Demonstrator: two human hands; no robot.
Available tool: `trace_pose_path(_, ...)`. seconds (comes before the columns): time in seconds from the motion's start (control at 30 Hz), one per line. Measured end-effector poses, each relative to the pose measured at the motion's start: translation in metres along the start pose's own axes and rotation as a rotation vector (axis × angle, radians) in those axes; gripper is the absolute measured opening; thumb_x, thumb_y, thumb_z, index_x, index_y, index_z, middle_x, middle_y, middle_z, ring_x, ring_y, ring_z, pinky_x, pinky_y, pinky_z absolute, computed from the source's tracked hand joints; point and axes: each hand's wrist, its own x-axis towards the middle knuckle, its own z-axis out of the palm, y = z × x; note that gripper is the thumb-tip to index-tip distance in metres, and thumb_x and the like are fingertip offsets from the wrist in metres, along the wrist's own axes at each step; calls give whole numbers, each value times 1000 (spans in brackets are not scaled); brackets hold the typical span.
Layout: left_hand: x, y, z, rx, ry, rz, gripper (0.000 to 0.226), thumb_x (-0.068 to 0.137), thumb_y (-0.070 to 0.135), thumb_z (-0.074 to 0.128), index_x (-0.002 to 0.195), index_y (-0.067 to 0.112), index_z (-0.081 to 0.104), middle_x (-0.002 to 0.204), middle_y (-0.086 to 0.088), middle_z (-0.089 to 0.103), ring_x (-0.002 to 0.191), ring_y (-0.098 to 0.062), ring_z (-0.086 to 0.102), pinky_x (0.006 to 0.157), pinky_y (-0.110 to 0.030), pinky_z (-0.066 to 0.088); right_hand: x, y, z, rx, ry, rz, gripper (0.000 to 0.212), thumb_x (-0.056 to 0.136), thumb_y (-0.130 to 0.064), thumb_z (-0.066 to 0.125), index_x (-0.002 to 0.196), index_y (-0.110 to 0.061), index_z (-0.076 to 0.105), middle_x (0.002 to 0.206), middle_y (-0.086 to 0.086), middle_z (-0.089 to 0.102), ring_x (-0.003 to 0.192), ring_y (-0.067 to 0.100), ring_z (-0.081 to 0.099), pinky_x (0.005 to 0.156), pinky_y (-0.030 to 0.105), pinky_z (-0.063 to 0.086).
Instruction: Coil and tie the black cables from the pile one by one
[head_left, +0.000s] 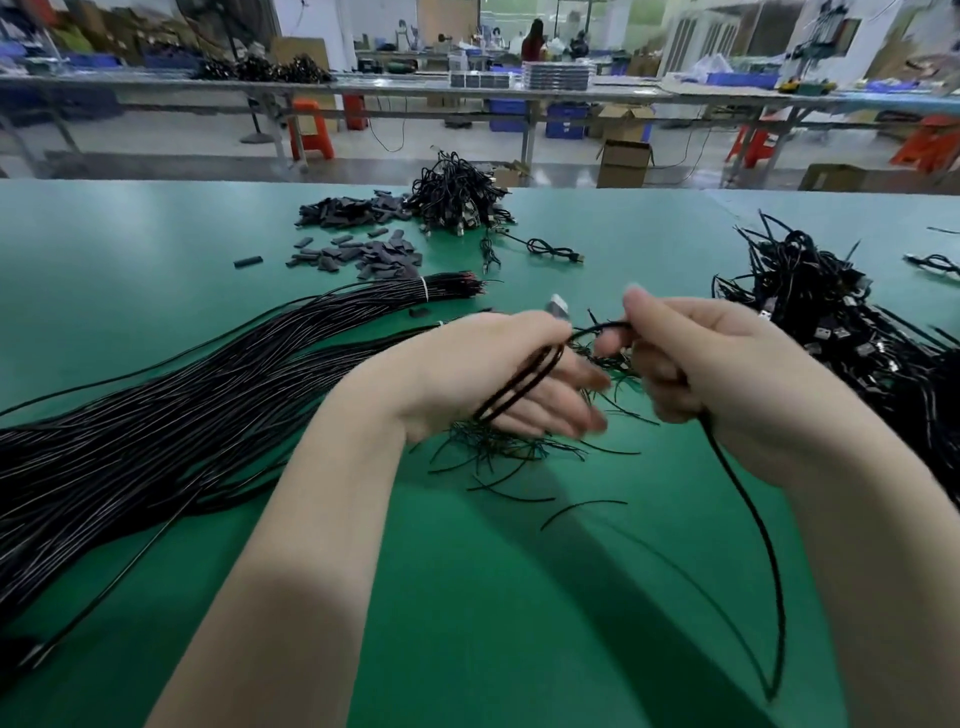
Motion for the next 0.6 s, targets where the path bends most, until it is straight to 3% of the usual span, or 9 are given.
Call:
trace_pose_path(0.1, 2, 3, -2, -384, 170, 154, 43, 104, 36, 28, 110, 15, 66, 104, -4, 75, 98, -11, 70, 83, -26, 56, -11, -10, 10, 161, -266, -66, 29, 96, -37, 49, 94, -22, 73, 55, -7, 40, 41, 9, 33, 43, 19, 32)
trace_pose_path(0.2, -4, 13, -5, -764, 84, 319, 51, 103, 35, 24, 120, 4, 62, 114, -12, 71, 109, -20, 67, 82, -26, 58, -9, 2, 21, 213, -573, 23, 30, 98, -36, 43, 98, -21, 69, 56, -7, 38, 42, 9, 35, 45, 20, 34)
trace_pose_path(0.27, -11, 17, -5, -818, 0, 383, 53, 97, 35, 29, 105, 6, 72, 99, -9, 75, 94, -19, 72, 81, -29, 57, -3, 20, 25, 121, -630, 136, 32, 95, -43, 46, 88, -22, 69, 57, -7, 35, 44, 9, 32, 45, 20, 33)
trace_pose_path(0.33, -18, 19, -6, -724, -35, 375, 50, 92, 37, 33, 73, 18, 75, 67, 2, 71, 61, -12, 68, 61, -24, 56, 3, 36, 25, -57, -550, 233, 38, 87, -57, 56, 70, -24, 65, 56, -6, 31, 47, 11, 26, 46, 21, 27)
trace_pose_path(0.37, -20, 19, -8, -645, -62, 354, 50, 92, 37, 33, 61, 21, 68, 53, 7, 60, 46, -9, 57, 50, -21, 48, 6, 41, 23, -164, -460, 255, 44, 78, -64, 60, 63, -23, 58, 56, -5, 28, 48, 12, 24, 46, 22, 23)
trace_pose_path(0.43, -23, 14, -11, -437, -77, 282, 51, 95, 36, 34, 51, 22, 58, 42, 11, 44, 34, -4, 38, 40, -19, 31, 9, 41, 14, -294, -233, 233, 52, 64, -71, 65, 57, -24, 42, 55, -4, 27, 49, 13, 21, 46, 24, 20)
trace_pose_path(0.5, -18, 7, -12, -176, 48, 146, 58, 99, 33, 35, 52, 18, 64, 43, 8, 48, 33, -5, 34, 37, -17, 24, 10, 34, 3, -216, -51, 172, 52, 63, -69, 66, 55, -24, 42, 51, -7, 29, 48, 14, 20, 44, 22, 20)
trace_pose_path(0.6, -9, 7, -2, -17, 184, -16, 55, 103, 36, 29, 83, 13, 75, 66, -2, 72, 45, -10, 57, 44, -19, 39, 7, 12, -3, 61, 3, 65, 38, 85, -55, 61, 65, -23, 68, 51, -10, 31, 44, 10, 21, 40, 17, 22)
